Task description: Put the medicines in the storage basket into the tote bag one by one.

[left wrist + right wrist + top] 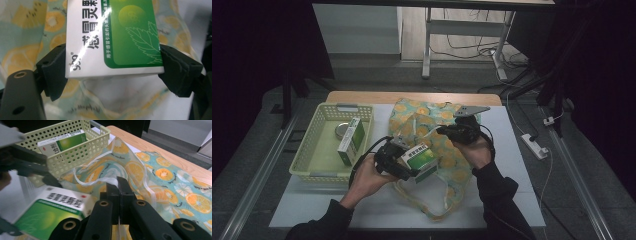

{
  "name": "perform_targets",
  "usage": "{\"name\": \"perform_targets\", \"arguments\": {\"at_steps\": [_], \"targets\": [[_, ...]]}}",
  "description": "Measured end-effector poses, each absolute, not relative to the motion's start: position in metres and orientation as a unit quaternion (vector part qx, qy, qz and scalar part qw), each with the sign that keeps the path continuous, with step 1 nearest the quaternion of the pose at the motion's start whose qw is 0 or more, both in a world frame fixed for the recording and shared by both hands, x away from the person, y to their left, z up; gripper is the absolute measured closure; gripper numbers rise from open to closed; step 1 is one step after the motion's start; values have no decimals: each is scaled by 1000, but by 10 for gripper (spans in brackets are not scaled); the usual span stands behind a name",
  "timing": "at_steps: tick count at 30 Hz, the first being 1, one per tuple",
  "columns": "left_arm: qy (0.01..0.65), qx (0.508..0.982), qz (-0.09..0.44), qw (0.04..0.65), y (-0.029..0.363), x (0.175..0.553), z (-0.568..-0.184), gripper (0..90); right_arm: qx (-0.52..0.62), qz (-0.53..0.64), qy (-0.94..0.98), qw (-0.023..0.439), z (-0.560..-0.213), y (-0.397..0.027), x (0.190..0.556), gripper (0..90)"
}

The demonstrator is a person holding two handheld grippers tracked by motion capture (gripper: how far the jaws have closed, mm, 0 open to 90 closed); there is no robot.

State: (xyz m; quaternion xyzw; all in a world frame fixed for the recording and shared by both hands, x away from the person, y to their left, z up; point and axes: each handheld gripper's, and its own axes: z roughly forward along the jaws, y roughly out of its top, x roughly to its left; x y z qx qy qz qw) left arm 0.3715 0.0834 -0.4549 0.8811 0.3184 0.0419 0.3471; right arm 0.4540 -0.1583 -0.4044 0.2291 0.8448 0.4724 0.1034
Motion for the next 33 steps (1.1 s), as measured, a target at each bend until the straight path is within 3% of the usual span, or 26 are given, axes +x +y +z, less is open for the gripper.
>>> {"name": "perform_targets", "arguments": {"at_steps": [33], "targets": [[399,850,88,333,68,455,-476,172,223,469,850,94,-408,-153,452,897]]}}
